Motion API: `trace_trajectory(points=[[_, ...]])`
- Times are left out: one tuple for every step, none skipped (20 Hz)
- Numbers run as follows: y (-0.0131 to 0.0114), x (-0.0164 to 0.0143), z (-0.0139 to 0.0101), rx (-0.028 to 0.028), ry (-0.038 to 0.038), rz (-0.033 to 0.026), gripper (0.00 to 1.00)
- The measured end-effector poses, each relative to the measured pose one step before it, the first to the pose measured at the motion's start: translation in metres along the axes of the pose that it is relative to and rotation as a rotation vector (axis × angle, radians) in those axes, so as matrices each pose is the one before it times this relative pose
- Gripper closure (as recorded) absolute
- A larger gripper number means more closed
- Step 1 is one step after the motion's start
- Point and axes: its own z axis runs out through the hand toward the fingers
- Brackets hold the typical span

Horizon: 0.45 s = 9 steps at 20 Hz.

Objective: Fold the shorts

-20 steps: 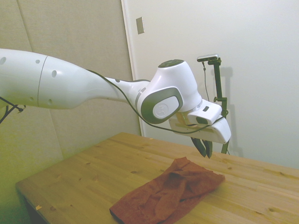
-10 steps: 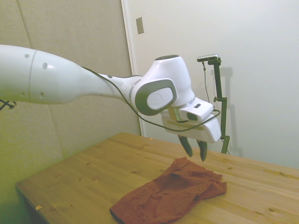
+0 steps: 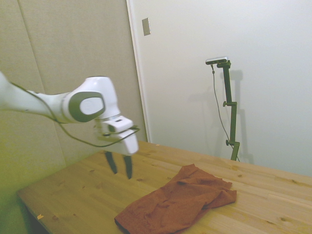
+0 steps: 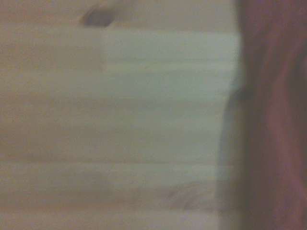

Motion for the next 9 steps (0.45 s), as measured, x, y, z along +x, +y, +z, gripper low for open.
trace_trajectory(points=[[0.00009,-0.02688,0.00636,-0.01712,0.00675,-0.01582,0.0],[0.00409,-0.02124,0.00525,-0.01072,0.00734,-0.01018,0.0],[0.00632,-0.01525,0.00079,-0.00083,0.01216,-0.00078,0.0],[0.00775,-0.0109,-0.00275,0.00707,0.01445,0.00023,0.0],[0.00709,-0.00872,-0.00643,0.01266,0.0149,0.00612,0.0],[0.00575,-0.00767,-0.00921,0.01874,0.0092,0.01235,0.0],[0.0049,-0.00711,-0.00996,0.018,0.00731,0.01194,0.0],[0.00368,-0.00605,-0.00786,0.01493,-0.00009,0.01227,0.0],[0.00197,-0.00393,-0.00458,0.01607,-0.01393,0.01085,0.0]])
